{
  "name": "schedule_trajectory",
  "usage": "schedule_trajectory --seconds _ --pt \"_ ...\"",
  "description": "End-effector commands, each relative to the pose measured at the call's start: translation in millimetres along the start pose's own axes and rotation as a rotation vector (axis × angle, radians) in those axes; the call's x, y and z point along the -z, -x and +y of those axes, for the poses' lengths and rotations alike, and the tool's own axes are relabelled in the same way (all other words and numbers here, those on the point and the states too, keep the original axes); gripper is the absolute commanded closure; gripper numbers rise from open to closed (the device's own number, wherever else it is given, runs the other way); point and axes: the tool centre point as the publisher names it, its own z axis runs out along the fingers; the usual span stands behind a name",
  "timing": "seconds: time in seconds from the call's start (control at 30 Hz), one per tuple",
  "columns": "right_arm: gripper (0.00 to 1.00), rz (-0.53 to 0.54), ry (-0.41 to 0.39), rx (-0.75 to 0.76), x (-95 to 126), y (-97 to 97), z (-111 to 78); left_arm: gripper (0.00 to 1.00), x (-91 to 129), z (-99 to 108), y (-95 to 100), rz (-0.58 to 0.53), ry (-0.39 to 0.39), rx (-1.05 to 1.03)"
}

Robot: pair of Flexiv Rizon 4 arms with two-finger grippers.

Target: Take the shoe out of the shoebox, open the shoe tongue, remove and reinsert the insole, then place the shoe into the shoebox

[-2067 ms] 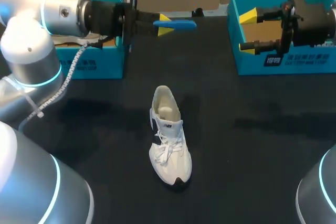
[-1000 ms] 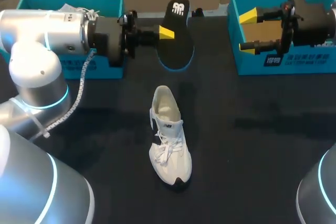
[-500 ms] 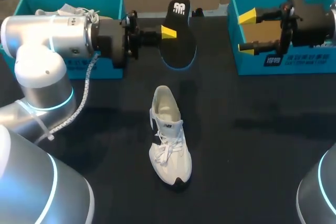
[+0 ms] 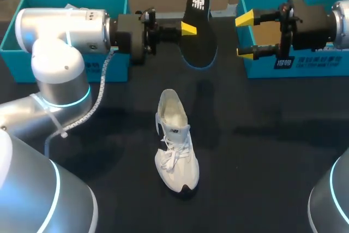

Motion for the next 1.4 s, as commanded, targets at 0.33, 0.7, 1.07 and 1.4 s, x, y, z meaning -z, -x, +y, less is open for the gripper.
schedule_trajectory --seconds 0.33,0.7,1.07,1.4 --pt "0.0 0.009 -0.043 0.016 -12 -1.7 18.5 1.0 -31 2 1.8 -0.009 0.0 -0.015" --pt "0.49 0.016 -0.079 0.003 -19 -0.6 19.1 1.0 -44 -1 6.6 -0.025 0.014 -0.022" --pt "0.6 0.039 -0.089 -0.007 -25 2.9 17.8 1.0 -48 -1 9.3 -0.038 0.025 -0.014" --pt "0.69 0.058 -0.093 -0.014 -29 4.3 17.0 1.0 -53 -2 13.0 -0.05 0.027 -0.009"
